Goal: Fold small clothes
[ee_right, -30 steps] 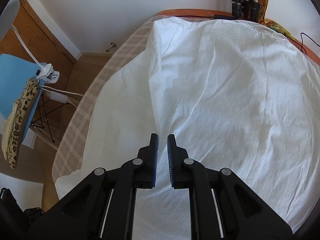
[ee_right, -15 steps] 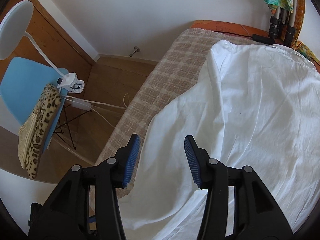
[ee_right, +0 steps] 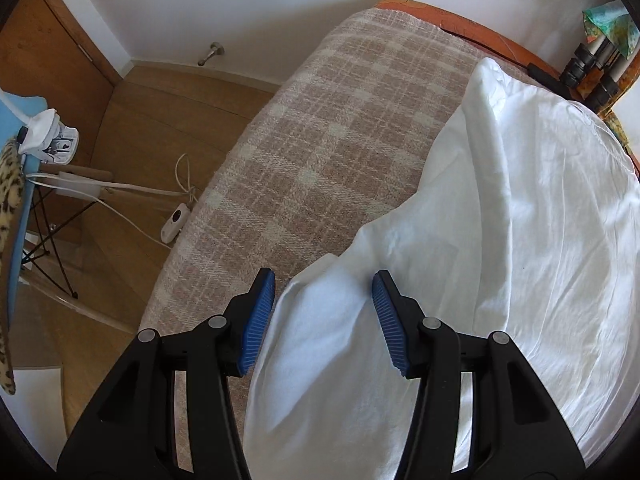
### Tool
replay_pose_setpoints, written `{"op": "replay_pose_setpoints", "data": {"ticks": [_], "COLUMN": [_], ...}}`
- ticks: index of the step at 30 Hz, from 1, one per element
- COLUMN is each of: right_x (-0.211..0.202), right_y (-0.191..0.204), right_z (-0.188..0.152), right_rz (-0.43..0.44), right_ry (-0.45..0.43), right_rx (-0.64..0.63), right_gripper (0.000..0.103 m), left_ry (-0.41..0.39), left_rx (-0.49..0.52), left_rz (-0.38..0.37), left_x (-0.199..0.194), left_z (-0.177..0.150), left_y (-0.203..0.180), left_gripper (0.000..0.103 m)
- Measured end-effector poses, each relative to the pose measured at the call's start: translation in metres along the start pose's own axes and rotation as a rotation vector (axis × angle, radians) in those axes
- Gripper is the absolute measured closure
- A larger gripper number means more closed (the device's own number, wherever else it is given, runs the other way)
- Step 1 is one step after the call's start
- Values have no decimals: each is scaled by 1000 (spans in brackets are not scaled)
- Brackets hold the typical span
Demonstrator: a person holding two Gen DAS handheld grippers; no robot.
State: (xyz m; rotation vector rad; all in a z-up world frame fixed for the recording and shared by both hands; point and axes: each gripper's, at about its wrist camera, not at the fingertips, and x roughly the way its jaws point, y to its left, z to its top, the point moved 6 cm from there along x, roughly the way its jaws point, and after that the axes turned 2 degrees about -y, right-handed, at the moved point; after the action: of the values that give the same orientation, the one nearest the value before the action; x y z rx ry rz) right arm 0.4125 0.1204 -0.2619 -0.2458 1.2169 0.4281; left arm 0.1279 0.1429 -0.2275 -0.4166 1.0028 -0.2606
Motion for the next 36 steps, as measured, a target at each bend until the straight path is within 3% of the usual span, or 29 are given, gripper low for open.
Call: {"op": "replay_pose_setpoints", "data": {"ticks": [3, 5, 8, 11, 13, 15, 17, 18, 19, 25, 30, 36], "right_x": [0, -1, -3, -8, -12, -15, -17, -18, -20, -38, -70, -91], "right_y": [-3, -6, -11, -19, -23, -27, -30, -33, -35, -48, -74, -116], "right_z": [-1, 0, 0, -2, -2, -2, -2, -1, -1, -6, -14, -34], "right_rz": [-19, -59, -41, 5, 41, 81, 118, 131, 149, 245, 335, 387], "right_ry": [-9, -20, -35, -51, -65, -74, -86, -92, -99, -172, -247, -295], "right_rx": [-7, -23, -11, 12, 32, 61, 88, 99, 111, 147, 215, 307], "right_gripper": [52, 73, 85, 90, 91, 91, 92, 92, 92, 92, 92, 92], "left_ry": [-7, -7, -8, 0, 15, -3, -8, -4, 13, -4, -54, -20], "left_rx": [29, 35, 56, 67, 49, 65, 105, 116, 103, 53, 151, 218], "left_rz": [8, 11, 38, 89, 142, 147, 160, 153, 125, 39, -4, -56], "left_x": [-4, -5, -1, 2, 6, 6, 8, 9, 10, -5, -22, -10], "left_z": [-2, -3, -3, -2, -2, -3, -4, -4, -5, 1, 0, -3], "left_y": [-7, -9, -9, -8, -1, 0, -3, -5, -6, -15, -54, -90], "left_gripper": [97, 97, 97, 93, 72, 69, 73, 94, 96, 97, 97, 97]}}
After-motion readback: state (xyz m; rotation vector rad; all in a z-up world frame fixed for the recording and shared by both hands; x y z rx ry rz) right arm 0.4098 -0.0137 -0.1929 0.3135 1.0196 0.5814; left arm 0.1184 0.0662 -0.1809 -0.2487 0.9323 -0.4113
